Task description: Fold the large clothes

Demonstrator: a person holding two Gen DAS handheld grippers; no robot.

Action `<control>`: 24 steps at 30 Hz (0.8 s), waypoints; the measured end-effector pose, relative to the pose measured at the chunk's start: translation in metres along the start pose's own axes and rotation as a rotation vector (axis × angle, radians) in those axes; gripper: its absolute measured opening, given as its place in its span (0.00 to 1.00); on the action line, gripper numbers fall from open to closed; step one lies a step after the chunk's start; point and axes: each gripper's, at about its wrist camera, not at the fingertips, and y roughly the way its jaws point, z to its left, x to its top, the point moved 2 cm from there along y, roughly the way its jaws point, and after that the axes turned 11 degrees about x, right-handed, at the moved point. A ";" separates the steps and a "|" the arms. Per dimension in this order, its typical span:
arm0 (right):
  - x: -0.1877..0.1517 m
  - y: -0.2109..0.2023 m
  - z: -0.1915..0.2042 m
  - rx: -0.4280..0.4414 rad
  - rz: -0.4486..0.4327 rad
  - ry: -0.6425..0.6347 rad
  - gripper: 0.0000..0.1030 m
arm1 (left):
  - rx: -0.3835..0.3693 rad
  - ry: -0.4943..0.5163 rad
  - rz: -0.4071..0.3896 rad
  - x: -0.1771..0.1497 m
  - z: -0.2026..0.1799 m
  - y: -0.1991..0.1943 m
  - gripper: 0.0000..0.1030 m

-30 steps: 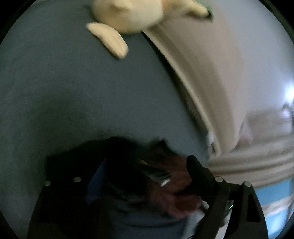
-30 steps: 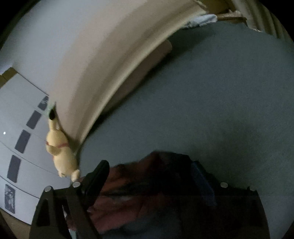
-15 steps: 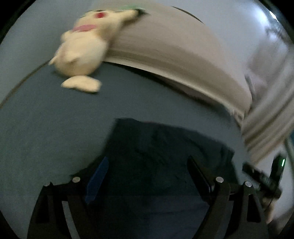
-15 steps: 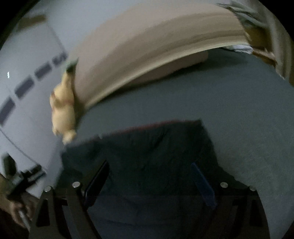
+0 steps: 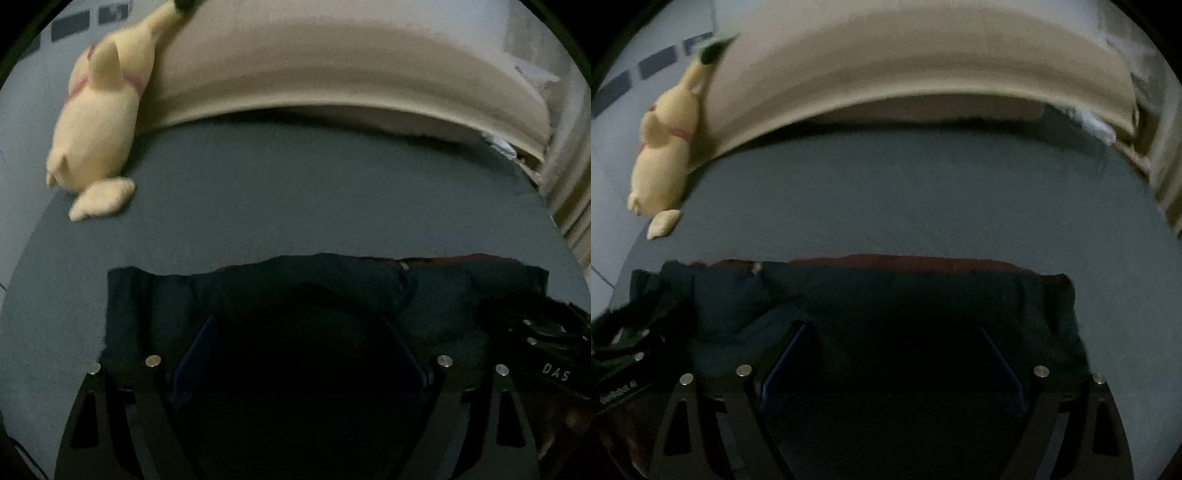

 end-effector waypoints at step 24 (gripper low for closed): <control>-0.088 -0.157 -0.056 0.130 -0.231 0.154 1.00 | -0.063 -0.195 -0.202 -0.106 0.134 -0.137 0.91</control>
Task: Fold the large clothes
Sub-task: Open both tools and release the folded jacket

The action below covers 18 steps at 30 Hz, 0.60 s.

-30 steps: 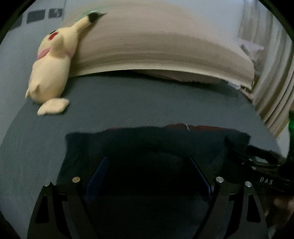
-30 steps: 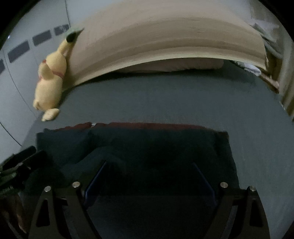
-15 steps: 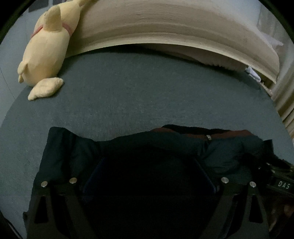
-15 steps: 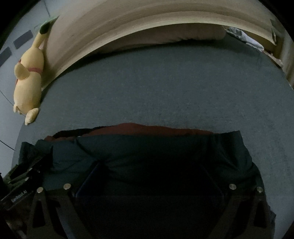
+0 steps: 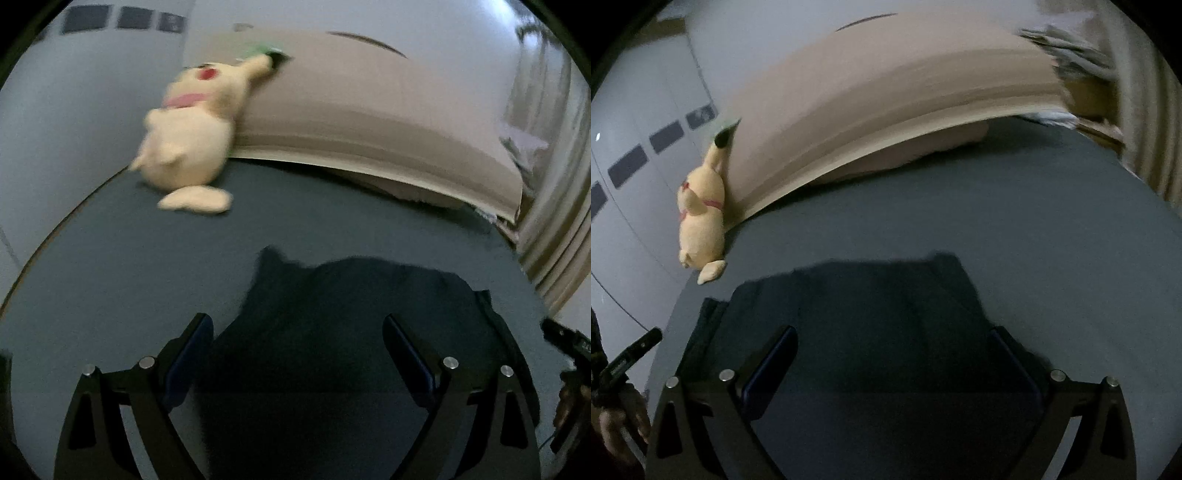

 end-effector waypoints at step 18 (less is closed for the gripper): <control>-0.157 -0.069 -0.096 0.161 -0.050 0.615 1.00 | -0.129 -0.399 0.160 -0.118 0.076 -0.037 0.91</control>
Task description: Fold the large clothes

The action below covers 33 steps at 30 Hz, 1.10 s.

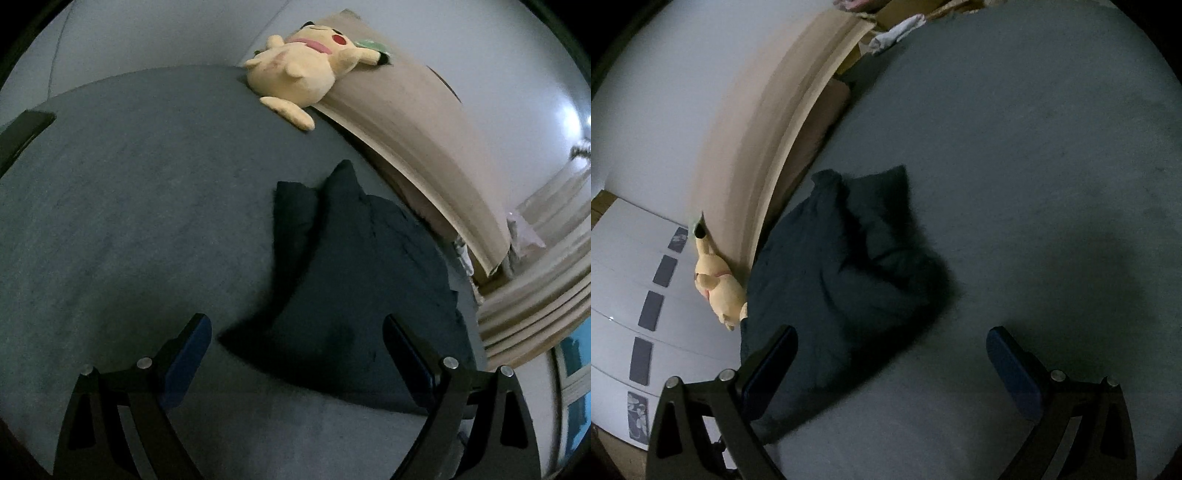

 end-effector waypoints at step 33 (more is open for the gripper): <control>0.006 0.053 -0.001 -0.011 0.080 -0.060 0.50 | 0.152 0.151 0.024 0.006 -0.014 0.043 0.26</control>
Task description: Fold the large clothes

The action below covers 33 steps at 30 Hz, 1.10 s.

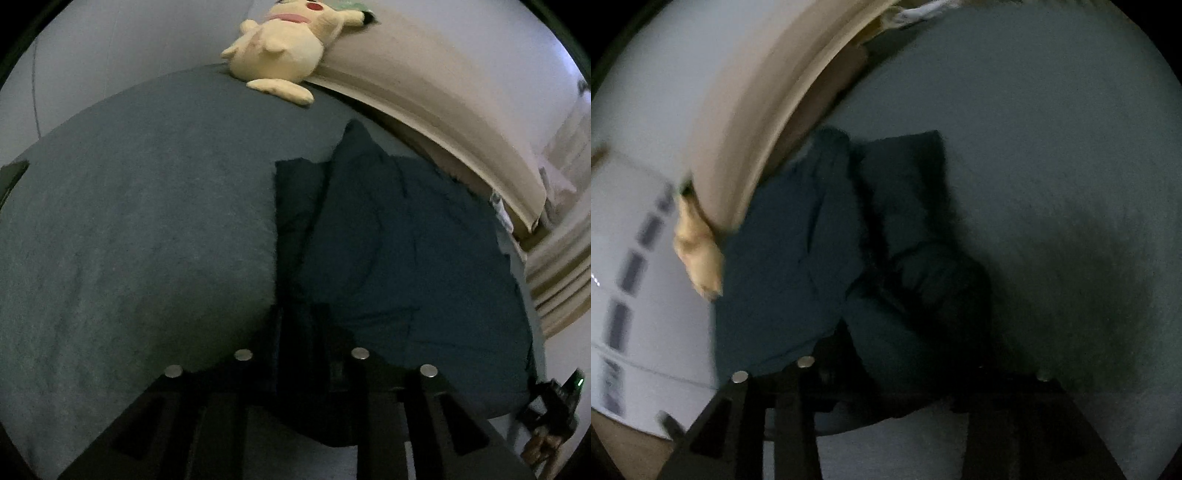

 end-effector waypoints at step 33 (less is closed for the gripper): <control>-0.011 -0.014 0.027 -0.041 0.030 -0.147 0.28 | -0.018 0.020 0.029 -0.013 0.014 0.000 0.14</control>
